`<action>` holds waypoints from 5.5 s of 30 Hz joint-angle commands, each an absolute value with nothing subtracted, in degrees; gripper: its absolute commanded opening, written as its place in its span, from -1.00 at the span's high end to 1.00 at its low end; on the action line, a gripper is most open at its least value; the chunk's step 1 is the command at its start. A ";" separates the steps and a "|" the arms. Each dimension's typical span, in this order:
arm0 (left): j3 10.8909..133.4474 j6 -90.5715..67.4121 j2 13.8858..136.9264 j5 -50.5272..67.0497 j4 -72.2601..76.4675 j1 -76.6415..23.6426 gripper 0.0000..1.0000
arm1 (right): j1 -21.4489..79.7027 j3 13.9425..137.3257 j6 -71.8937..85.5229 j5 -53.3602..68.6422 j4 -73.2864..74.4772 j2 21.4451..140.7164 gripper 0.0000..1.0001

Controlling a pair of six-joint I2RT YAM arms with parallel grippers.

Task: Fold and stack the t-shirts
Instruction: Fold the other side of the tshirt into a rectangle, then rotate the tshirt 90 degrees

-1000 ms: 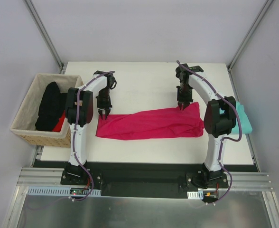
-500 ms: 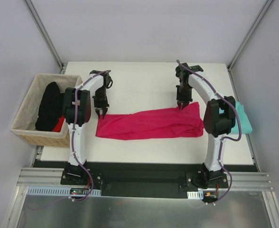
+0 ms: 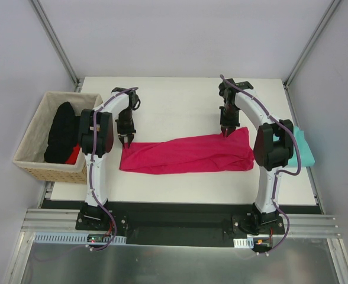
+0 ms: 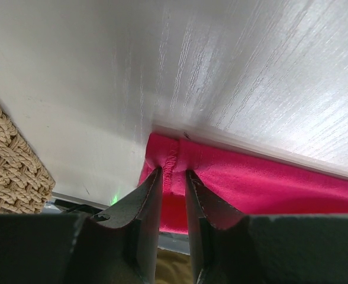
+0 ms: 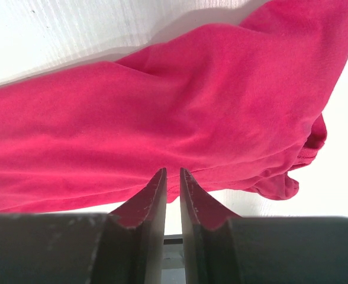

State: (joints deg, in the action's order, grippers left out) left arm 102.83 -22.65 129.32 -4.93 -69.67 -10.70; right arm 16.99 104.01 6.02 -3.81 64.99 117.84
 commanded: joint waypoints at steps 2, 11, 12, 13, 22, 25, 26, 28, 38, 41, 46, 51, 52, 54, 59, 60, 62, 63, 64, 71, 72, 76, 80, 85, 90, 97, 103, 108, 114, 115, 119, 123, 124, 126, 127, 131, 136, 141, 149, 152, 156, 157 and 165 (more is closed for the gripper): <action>105.12 -20.92 128.49 -4.13 -71.63 -10.37 0.63 | 16.79 106.44 7.21 -4.13 66.71 117.86 0.64; 104.94 -20.83 128.94 -3.87 -71.81 -10.37 0.78 | 16.70 106.26 7.30 -4.13 66.80 117.77 0.65; 104.94 -20.83 129.02 -3.78 -71.81 -10.37 0.78 | 16.61 106.09 7.29 -4.13 66.80 117.86 0.65; 104.85 -20.83 129.02 -3.69 -71.81 -10.37 0.77 | 16.70 106.08 7.29 -4.22 66.71 117.77 0.65; 103.54 -21.18 129.02 -2.73 -71.02 -10.37 0.76 | 16.52 105.82 6.94 -4.39 67.24 117.77 0.65; 103.27 -21.18 129.11 -2.29 -70.66 -10.37 0.75 | 16.52 105.82 6.77 -4.66 67.50 117.69 0.65; 103.18 -21.27 129.20 -2.20 -70.49 -10.37 0.76 | 16.44 105.73 6.59 -4.83 67.50 117.60 0.65; 103.27 -21.27 129.37 -1.85 -70.40 -10.37 0.76 | 16.35 105.82 6.50 -4.92 67.76 117.60 0.65; 103.71 -21.45 129.46 -1.32 -70.40 -10.37 0.78 | 16.00 105.65 6.15 -4.83 67.76 117.68 0.66; 103.54 -21.45 129.37 -1.41 -70.49 -10.37 0.75 | 16.00 105.73 6.15 -4.66 67.68 117.86 0.66; 103.18 -21.62 129.38 -2.11 -70.84 -10.37 0.74 | 16.00 105.73 6.06 -4.31 67.59 118.04 0.66; 102.39 -21.80 129.64 -1.50 -70.40 -10.37 0.87 | 16.08 105.91 5.89 -4.22 67.68 118.21 0.66; 102.31 -21.71 129.64 -1.23 -70.23 -10.37 1.00 | 15.91 105.91 5.89 -4.22 67.68 118.30 0.66; 102.13 -21.71 129.81 -0.35 -70.05 -10.37 1.00 | 16.00 105.91 5.89 -4.31 67.68 118.30 0.66; 102.39 -21.62 129.20 -0.17 -69.70 -10.37 1.00 | 16.00 105.91 5.80 -4.48 67.85 118.39 0.66; 102.65 -21.62 128.94 -0.26 -69.78 -10.37 1.00 | 16.00 105.91 5.80 -4.48 67.85 118.39 0.66; 102.92 -21.71 128.58 -0.35 -69.79 -10.37 1.00 | 16.00 106.00 5.89 -4.40 67.76 118.48 0.66; 103.18 -21.80 128.06 -0.70 -69.79 -10.37 1.00 | 16.00 106.00 5.89 -4.39 67.76 118.48 0.66; 103.36 -22.06 127.71 -0.96 -69.87 -10.37 1.00 | 16.00 106.00 5.89 -4.39 67.76 118.56 0.66; 105.20 -23.20 124.19 -2.64 -70.22 -10.02 1.00 | 16.00 105.73 6.06 -4.04 67.06 117.95 0.66; 105.29 -23.29 124.02 -2.81 -70.40 -9.76 1.00 | 16.00 105.47 6.06 -3.96 66.97 117.78 0.67; 105.21 -23.55 122.87 -3.34 -70.75 -9.49 1.00 | 16.00 104.68 6.24 -3.78 66.36 117.16 0.66; 104.15 -23.91 121.99 -3.78 -70.75 -9.23 1.00 | 16.00 104.15 6.15 -3.60 66.09 116.90 0.67; 103.01 -24.26 121.38 -4.39 -71.19 -9.14 1.00 | 16.00 103.97 5.98 -3.60 66.01 116.63 0.67; 102.39 -25.05 121.38 -6.06 -72.07 -8.70 1.00 | 16.00 103.89 5.80 -3.69 66.01 116.63 0.66; 102.04 -25.75 120.85 -7.38 -72.25 -8.00 1.00 | 16.00 103.27 5.62 -3.78 65.83 116.28 0.67; 104.49 -25.75 122.16 -7.38 -72.25 -7.82 1.00 | 16.00 103.54 5.54 -3.78 65.74 116.28 0.67; 108.28 -24.96 124.45 -7.38 -73.04 -7.82 1.00 | 15.82 103.71 5.71 -3.60 65.65 116.46 0.67; 112.94 -24.52 127.18 -7.91 -74.79 -7.73 1.00 | 15.91 103.36 5.89 -3.78 65.83 116.28 0.66; 112.94 -24.52 127.35 -7.91 -74.88 -7.73 1.00 | 15.82 103.27 5.89 -3.78 65.83 116.19 0.67; 112.50 -24.00 127.88 -8.35 -75.76 -7.73 0.96 | 15.82 103.01 6.06 -3.78 65.74 116.28 0.66; 110.31 -24.34 127.45 -9.84 -76.03 -7.73 0.79 | 15.73 103.18 6.07 -3.43 65.74 116.37 0.67; 109.26 -24.43 127.18 -10.54 -76.03 -7.73 0.78 | 15.82 103.27 6.06 -3.34 65.74 116.54 0.66; 108.02 -24.70 126.39 -11.34 -76.03 -7.73 0.79 | 15.82 103.45 6.15 -3.25 65.83 116.54 0.67; 107.76 -24.78 126.13 -11.86 -76.03 -7.73 0.79 | 15.82 103.45 6.15 -3.25 65.83 116.46 0.66; 107.75 -25.05 124.55 -10.91 -75.59 -7.73 0.80 | 15.82 101.88 6.94 -5.35 65.57 115.23 0.68; 109.07 -24.70 119.98 -5.63 -72.69 -7.73 0.84 | 15.73 95.29 9.31 -6.15 60.57 108.92 0.76; 112.14 -24.08 115.59 -1.15 -71.02 -7.73 0.91 | 15.82 87.55 12.92 -6.07 55.20 103.81 0.98; 118.38 -22.41 111.28 3.78 -68.65 -7.91 1.00 | 16.00 77.09 17.92 -3.26 49.06 95.46 0.98; 119.61 -22.50 110.13 5.36 -67.86 -7.91 1.00 | 16.08 73.75 20.47 -0.97 46.15 93.96 0.98; 121.20 -22.68 109.07 6.77 -67.33 -7.91 1.00 | 16.17 70.49 22.85 2.54 42.90 93.78 0.98; 121.38 -22.76 108.72 6.77 -67.24 -7.91 1.00 | 16.08 69.97 23.20 3.68 41.93 93.95 0.98; 121.82 -23.47 105.82 5.98 -67.76 -7.91 1.00 | 16.00 63.64 28.38 9.22 36.13 97.20 0.98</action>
State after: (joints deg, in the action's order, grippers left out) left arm 119.85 -23.33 110.17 5.65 -67.05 -8.14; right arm 15.99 66.13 23.86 5.02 40.16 95.96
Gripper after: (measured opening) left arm 0.003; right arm 0.015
